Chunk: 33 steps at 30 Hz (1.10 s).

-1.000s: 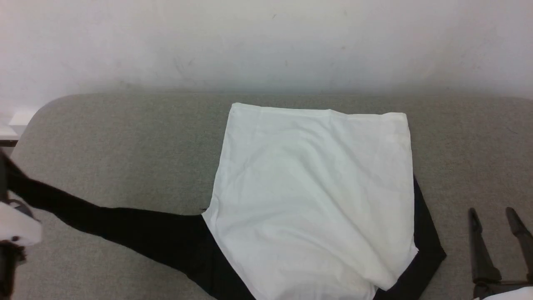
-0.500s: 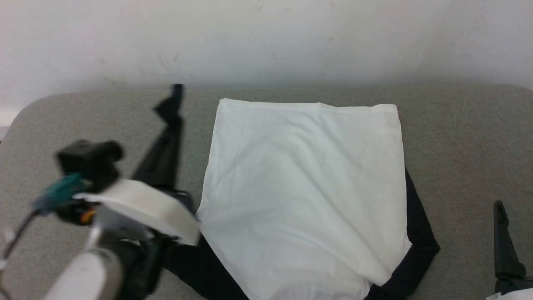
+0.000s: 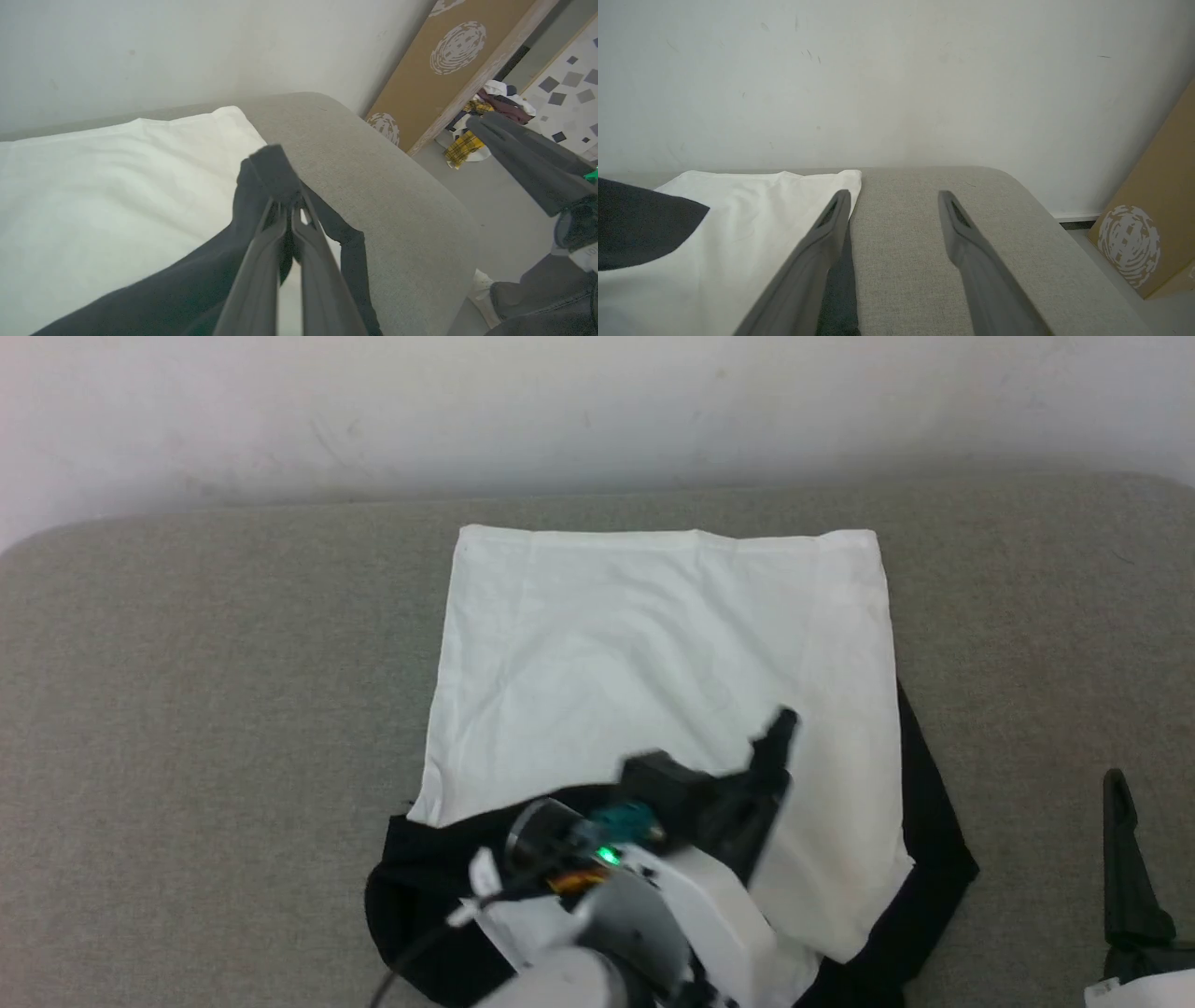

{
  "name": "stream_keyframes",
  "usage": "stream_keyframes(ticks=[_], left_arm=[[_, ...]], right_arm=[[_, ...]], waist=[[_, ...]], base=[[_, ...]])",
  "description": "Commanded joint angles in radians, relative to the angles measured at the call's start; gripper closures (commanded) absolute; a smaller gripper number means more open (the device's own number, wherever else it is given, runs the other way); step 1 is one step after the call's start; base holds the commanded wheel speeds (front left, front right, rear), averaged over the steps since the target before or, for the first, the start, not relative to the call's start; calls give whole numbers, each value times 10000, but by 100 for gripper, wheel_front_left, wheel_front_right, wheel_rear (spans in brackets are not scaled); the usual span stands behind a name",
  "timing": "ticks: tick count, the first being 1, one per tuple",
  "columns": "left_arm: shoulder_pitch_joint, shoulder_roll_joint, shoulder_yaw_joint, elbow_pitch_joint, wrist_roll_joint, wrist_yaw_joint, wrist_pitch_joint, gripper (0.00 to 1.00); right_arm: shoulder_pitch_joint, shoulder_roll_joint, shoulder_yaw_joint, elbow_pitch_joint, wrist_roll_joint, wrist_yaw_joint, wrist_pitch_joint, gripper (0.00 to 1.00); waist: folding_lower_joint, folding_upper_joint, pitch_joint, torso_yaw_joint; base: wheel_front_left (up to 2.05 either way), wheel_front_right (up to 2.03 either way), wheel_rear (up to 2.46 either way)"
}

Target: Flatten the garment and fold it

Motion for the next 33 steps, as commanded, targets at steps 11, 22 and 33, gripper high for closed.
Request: stream_keyframes(ticks=[11,22,33], left_arm=[[-381,-617,-1982,2765,600,-1146,176,100],[-612,-1022,-2180,4863,268,-1409,-196,0],[-709,-1164,-1299,3689,-1376,-1416,-458,0]], right_arm=[[-351,20,223,138,82,-7,-223,0],[-433,20,445,360,10,-7,-258,0],[-70,20,248,211,-10,-7,45,0]], waist=[[-1,0,697,-642],[-1,0,659,-1032],[-1,0,-198,-449]], base=[[0,0,0],[0,0,0],[0,0,0]])
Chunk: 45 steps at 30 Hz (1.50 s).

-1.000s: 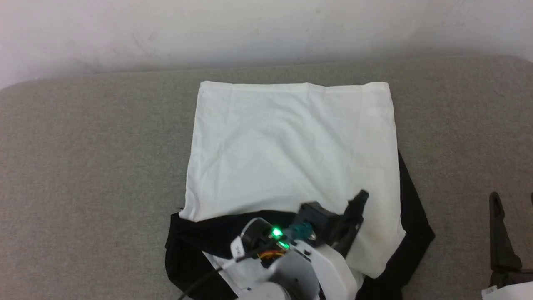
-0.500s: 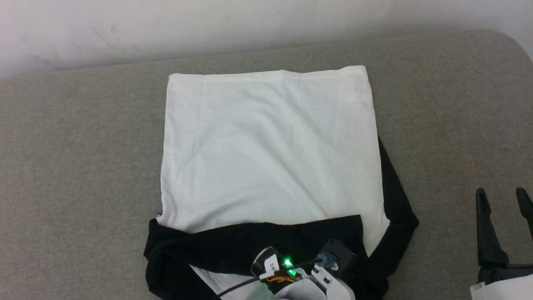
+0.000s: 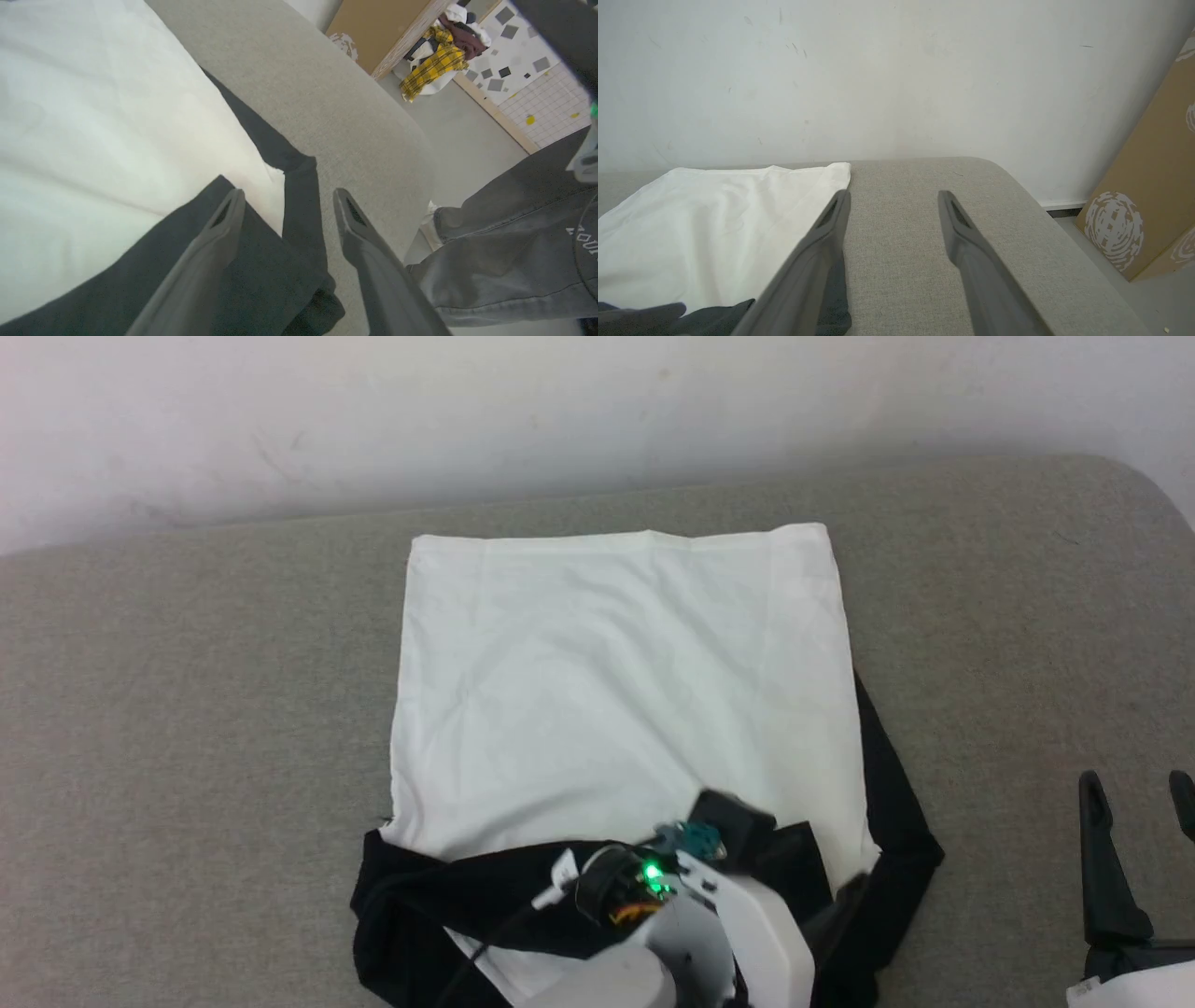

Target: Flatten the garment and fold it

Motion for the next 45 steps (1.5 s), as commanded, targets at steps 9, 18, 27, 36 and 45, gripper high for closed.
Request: stream_keyframes(ticks=[9,18,27,36,45], left_arm=[[4,1541,2578,-3218,-299,955,-1123,0],[2871,3940,5677,-5843,295,2464,-3845,0],[6979,4628,7837,-6352,1177,3440,-4803,0],[6644,4013,7723,-6562,1590,2482,-4825,0],[5594,3864,7805,-6297,1903,1946,-4826,0]], right_arm=[[211,22,-188,-227,-6,-7,194,0],[348,22,-220,-216,98,-7,117,0],[635,22,-338,37,239,-7,-28,0],[-701,22,10,-69,-299,-7,615,0],[-2997,-455,301,820,-528,-7,2680,0]], waist=[[1,0,-582,746],[1,0,-678,811],[1,0,-825,995],[1,0,-221,1087],[1,0,921,945]], base=[[0,0,0],[0,0,0],[0,0,0],[0,0,0],[0,0,0]])
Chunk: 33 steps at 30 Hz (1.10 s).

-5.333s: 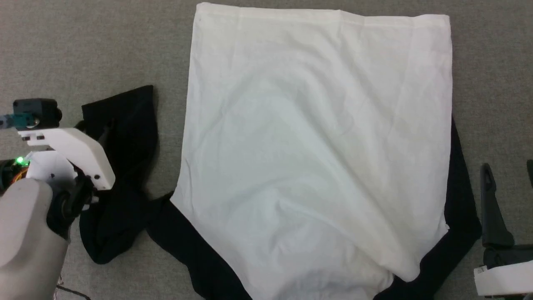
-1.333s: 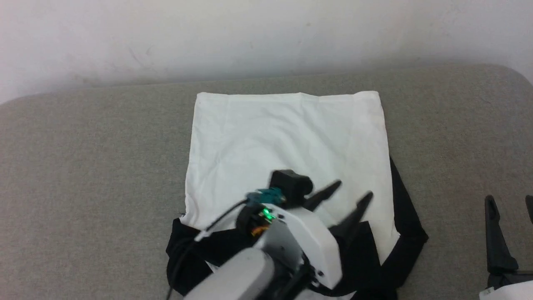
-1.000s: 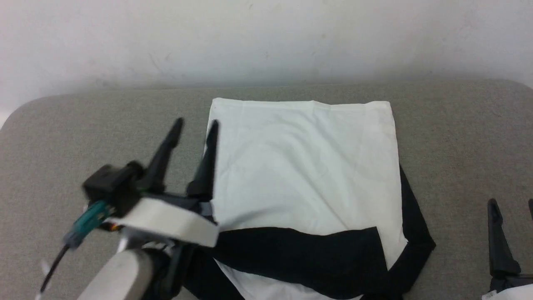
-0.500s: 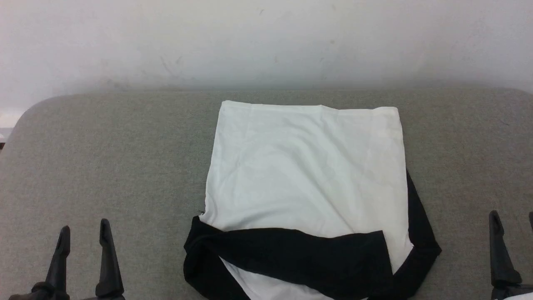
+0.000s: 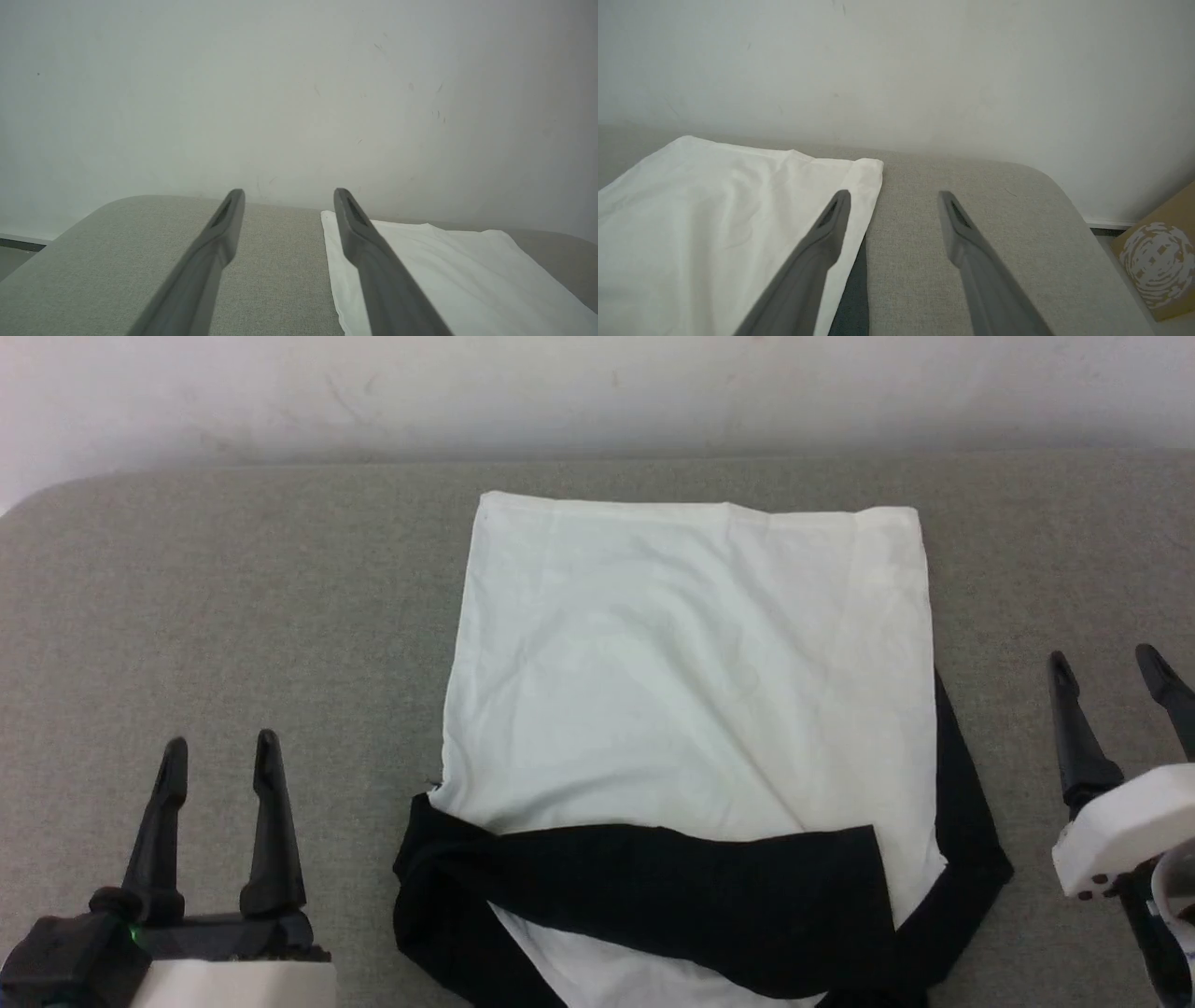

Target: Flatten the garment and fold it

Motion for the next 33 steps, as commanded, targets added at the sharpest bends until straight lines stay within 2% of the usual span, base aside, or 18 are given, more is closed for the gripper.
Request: stream_keyframes(ticks=[1,5,9,19,32,33], left_arm=[[-181,6,61,56,80,-47,-46,0],[-479,-34,101,210,91,-238,-46,0],[-689,-158,74,339,86,-388,-46,0],[-801,-343,155,536,95,-568,-47,0],[-992,-343,195,574,42,-653,-41,0],[-1008,-334,194,577,38,-657,-35,0]], right_arm=[[-122,-183,34,158,55,-7,205,0],[-406,-790,168,954,387,-7,1465,0],[-376,-1183,253,1313,647,-7,2200,0],[-80,-1480,593,1671,1061,-7,2705,0],[-156,-1467,740,2138,1136,-7,2939,0],[-161,-1462,739,2204,1135,-7,2996,21]], waist=[[-2,0,566,-66],[-2,0,968,42],[-2,0,1236,227],[-2,0,1485,519],[-2,0,1841,642],[-2,0,1867,652]], base=[[0,0,0],[0,0,0],[0,0,0],[0,0,0],[0,0,0],[0,0,0]])
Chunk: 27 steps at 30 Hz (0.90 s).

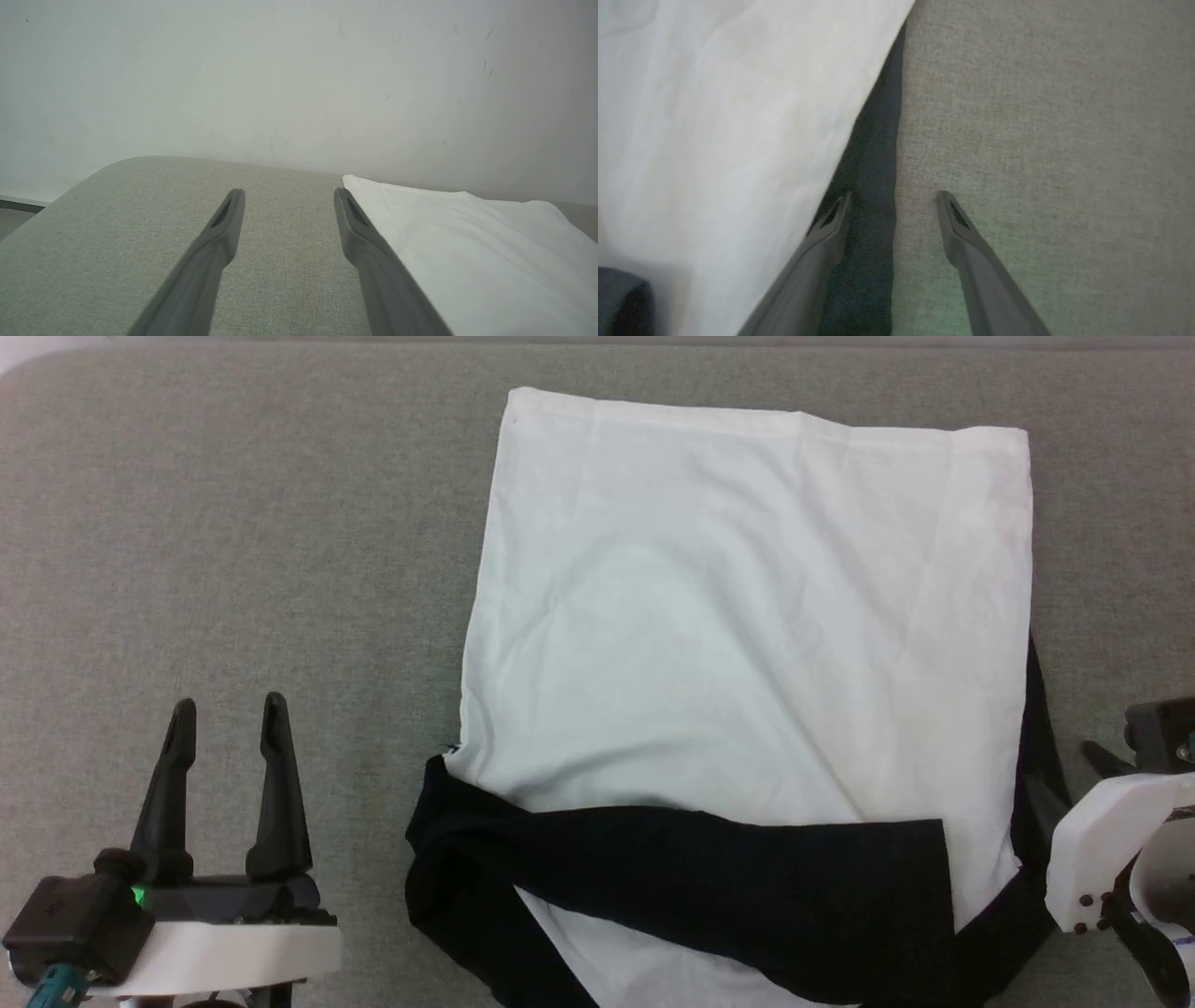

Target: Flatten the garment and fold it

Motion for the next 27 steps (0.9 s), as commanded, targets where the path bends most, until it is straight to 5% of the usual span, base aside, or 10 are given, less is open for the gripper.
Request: stream_keyframes(ticks=[1,4,18,27], left_arm=[[-192,7,45,40,4,-35,-29,0],[-228,28,45,53,-13,-43,-17,0],[-200,101,25,149,-73,3,82,0],[56,118,-26,155,-140,75,193,0]], right_arm=[[26,12,46,222,55,-7,174,56],[-12,46,91,320,83,-7,275,100],[-382,166,-1113,137,-554,-7,-1006,100],[1366,1465,-3090,125,-704,-7,-1643,100]], waist=[[0,0,48,26],[0,0,85,42],[0,0,-195,-166],[0,0,-612,-312]], base=[[0,0,0],[0,0,0],[0,0,0],[0,0,0]])
